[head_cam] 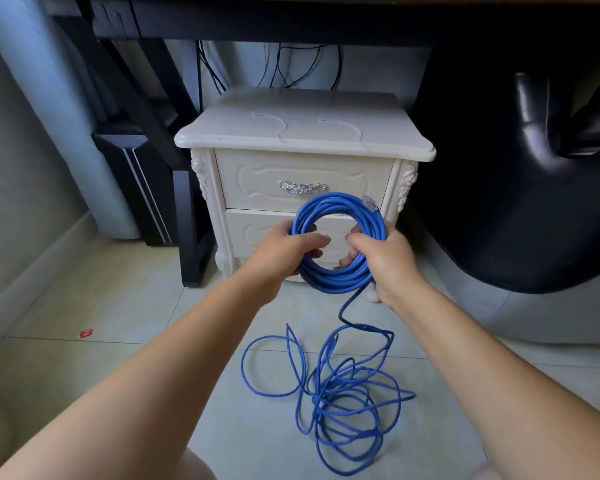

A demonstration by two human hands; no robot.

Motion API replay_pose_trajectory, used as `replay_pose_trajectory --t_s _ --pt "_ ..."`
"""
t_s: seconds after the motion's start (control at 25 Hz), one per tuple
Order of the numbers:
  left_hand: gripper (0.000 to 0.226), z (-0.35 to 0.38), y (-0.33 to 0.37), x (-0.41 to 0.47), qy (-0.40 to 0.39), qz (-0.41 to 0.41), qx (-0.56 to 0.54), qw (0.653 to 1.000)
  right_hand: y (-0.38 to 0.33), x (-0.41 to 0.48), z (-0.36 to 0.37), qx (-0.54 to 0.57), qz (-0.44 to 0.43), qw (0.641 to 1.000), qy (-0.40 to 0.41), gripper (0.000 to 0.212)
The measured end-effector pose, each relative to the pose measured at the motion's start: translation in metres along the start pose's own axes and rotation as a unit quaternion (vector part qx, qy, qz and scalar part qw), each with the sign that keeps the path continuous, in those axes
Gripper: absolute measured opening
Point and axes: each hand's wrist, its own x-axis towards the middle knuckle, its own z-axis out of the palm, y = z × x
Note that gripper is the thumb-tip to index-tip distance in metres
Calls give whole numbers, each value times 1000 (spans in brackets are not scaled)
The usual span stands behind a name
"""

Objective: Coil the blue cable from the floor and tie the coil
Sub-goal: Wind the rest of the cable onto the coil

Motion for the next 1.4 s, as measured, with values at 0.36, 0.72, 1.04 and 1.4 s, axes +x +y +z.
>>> replay_pose_trajectory --t_s 0.36,0.72,1.04,1.4 --pt "94 8 -7 -14 -84 247 416 871 3 -7 7 -484 -215 844 -90 34" --pt "19 12 0 -8 51 210 394 893 -5 -9 7 -389 -218 893 -63 50" --pt "10 -1 4 0 75 71 28 994 10 3 -9 -101 -13 989 -111 38" --pt "8 9 8 -7 123 -42 -222 966 8 0 -5 -128 -12 981 -146 51"
